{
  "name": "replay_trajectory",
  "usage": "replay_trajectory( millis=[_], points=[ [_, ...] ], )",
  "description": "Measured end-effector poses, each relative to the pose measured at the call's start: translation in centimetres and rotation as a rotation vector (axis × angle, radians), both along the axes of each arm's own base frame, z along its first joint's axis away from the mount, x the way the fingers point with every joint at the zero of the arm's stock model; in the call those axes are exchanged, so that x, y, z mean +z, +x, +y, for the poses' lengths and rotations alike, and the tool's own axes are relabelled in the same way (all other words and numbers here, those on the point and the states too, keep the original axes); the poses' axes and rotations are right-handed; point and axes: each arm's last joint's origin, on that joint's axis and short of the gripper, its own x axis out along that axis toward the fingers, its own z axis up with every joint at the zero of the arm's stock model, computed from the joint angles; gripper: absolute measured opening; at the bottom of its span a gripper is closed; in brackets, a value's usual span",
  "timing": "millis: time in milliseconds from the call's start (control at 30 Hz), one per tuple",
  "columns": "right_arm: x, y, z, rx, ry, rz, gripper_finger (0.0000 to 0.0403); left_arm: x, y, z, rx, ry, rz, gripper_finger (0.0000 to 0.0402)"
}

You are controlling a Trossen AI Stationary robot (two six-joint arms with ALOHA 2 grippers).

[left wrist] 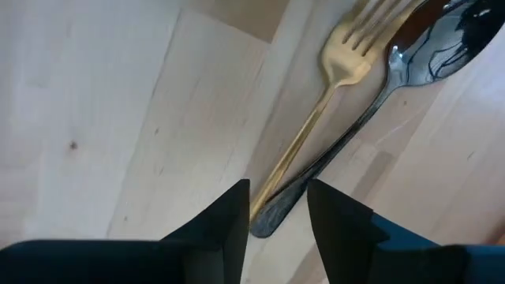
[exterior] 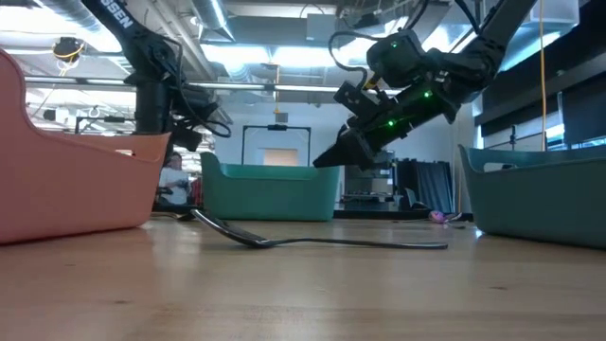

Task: Sort silverware by color (type)
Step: Put the gold fork into the green bin

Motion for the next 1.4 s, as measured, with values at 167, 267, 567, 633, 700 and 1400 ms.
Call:
replay_trajectory(
  millis=[167,267,567,633,700,1400],
  points=[
    [-0.1,0.0,0.0,0.008,0.009,0.012,0.0019,-1.3,-0.5,-0.7,-0.019,-0.044,0.001,0.0125],
    [-0.1,0.0,0.1,0.040,0.023,0.002,0.0019,-1.8,-0.6,-0.7,-0.031,-0.024,-0.011,0.0125],
    [0.0,0.1,0.2,0.062,0.035,-0.007,0.0019,-2.8,-0.4,-0.6,-0.064,0.033,-0.069,0.0125],
    [0.0,0.1,0.2,0.061,0.037,-0.008,0.0019,-2.8,-0.3,-0.6,-0.066,0.034,-0.084,0.0125],
    [0.0,0.1,0.2,0.061,0.037,-0.008,0.0019,-2.8,-0.3,-0.6,-0.082,0.034,-0.089,0.0125],
    [0.0,0.1,0.2,0.060,0.040,-0.009,0.0019,-4.5,0.2,0.3,-0.083,0.015,-0.045,0.0089]
  ],
)
